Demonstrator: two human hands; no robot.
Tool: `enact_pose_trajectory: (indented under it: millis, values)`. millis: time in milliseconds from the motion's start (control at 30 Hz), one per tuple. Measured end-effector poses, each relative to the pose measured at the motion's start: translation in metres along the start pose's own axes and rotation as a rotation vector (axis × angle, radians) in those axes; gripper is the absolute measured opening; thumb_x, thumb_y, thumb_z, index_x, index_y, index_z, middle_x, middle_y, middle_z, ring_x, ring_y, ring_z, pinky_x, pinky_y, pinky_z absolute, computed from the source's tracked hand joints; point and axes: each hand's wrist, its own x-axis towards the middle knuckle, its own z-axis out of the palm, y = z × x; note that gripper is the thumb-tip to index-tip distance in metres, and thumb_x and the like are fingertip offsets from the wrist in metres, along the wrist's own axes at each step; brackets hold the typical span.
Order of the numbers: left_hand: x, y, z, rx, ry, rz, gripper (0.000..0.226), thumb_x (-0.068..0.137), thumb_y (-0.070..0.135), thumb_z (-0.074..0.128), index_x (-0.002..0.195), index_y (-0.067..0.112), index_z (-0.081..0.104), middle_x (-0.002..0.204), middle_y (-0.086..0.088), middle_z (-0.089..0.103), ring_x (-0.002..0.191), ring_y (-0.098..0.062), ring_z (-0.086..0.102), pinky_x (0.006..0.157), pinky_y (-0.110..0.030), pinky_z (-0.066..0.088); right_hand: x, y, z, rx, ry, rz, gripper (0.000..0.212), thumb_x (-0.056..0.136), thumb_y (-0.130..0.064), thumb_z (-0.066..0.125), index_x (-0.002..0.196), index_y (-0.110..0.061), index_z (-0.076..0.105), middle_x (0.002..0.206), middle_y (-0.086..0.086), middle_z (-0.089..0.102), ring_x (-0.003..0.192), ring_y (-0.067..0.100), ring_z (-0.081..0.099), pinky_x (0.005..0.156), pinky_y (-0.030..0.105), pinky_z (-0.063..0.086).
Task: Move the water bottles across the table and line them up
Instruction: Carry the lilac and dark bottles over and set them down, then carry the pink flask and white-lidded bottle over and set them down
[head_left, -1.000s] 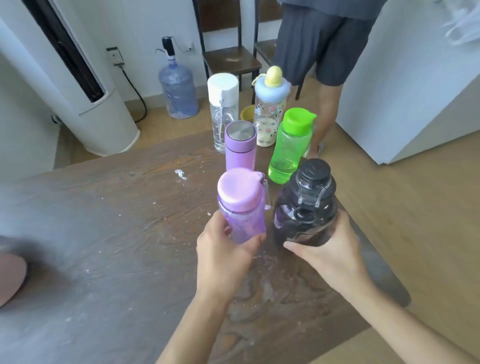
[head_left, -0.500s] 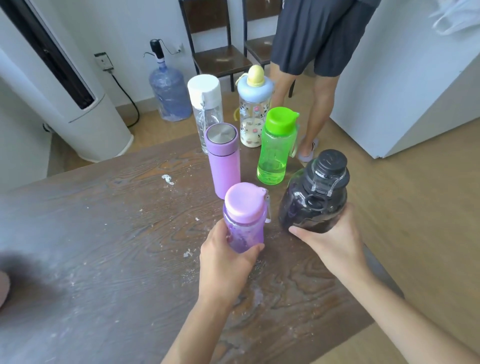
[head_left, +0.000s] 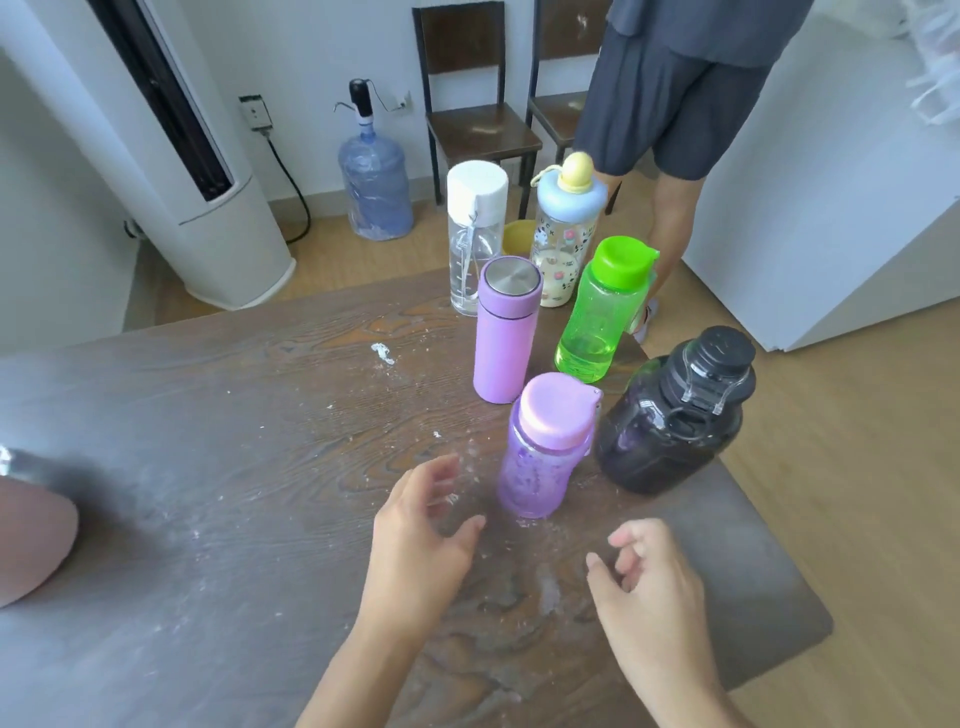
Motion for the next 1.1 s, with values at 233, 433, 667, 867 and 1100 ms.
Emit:
enact_pose_trajectory:
  millis: [233,433,667,867,1100]
  values:
    - [-0.014,-0.073,-0.111,0.017,0.193,-0.118,0.026,0.084,0.005,0.080,0.090,0.030,0.077,0.080,0.010,0.074,0.078,-0.009,0.068,0.063,-0.005,0.044,-0.069,-0.088,0.108,0.113,-0.483,-0.338,0.021,0.077,-0.021,0.070,0.093,-0.033,0.064,0.085,-0.012,0.065,0.060,0.005,0.060,0.061,0.007,0.042]
    - [-0.063,-0.156,-0.242,0.043,0.270,-0.256,0.032,0.082,0.001,0.079,0.077,0.032,0.077,0.062,0.024,0.067,0.049,-0.001,0.056,0.052,-0.007,0.041,-0.148,-0.189,0.214,0.133,-0.847,-0.476,0.021,0.082,-0.019,0.065,0.100,-0.030,0.069,0.081,-0.020,0.064,0.062,-0.006,0.057,0.068,0.003,0.041]
    - [-0.104,-0.238,-0.392,0.063,0.563,-0.473,0.029,0.079,0.009,0.077,0.068,0.037,0.076,0.059,0.013,0.071,0.058,-0.005,0.064,0.056,-0.007,0.044,-0.250,-0.305,0.311,0.154,-0.947,-0.552,0.057,0.088,-0.031,0.055,0.143,-0.044,0.048,0.140,-0.030,0.050,0.122,-0.005,0.058,0.104,0.015,0.043]
    - [-0.049,-0.292,-0.477,0.009,0.744,-0.476,0.034,0.091,0.007,0.070,0.122,0.021,0.071,0.110,0.003,0.076,0.089,-0.005,0.072,0.074,-0.005,0.047,-0.285,-0.380,0.399,0.190,-0.729,-0.396,0.092,0.098,-0.023,0.062,0.160,-0.010,-0.004,0.171,0.000,-0.002,0.159,0.013,0.001,0.112,0.002,-0.011]
    - [0.044,-0.334,-0.535,-0.004,0.736,-0.457,0.086,0.087,0.025,0.076,0.161,0.009,0.035,0.161,-0.009,0.047,0.148,-0.022,0.046,0.121,-0.042,0.037,-0.254,-0.413,0.478,0.245,-0.238,-0.184,0.108,0.087,-0.020,0.075,0.159,0.004,-0.003,0.171,0.021,-0.005,0.159,0.029,-0.002,0.129,0.046,0.008]
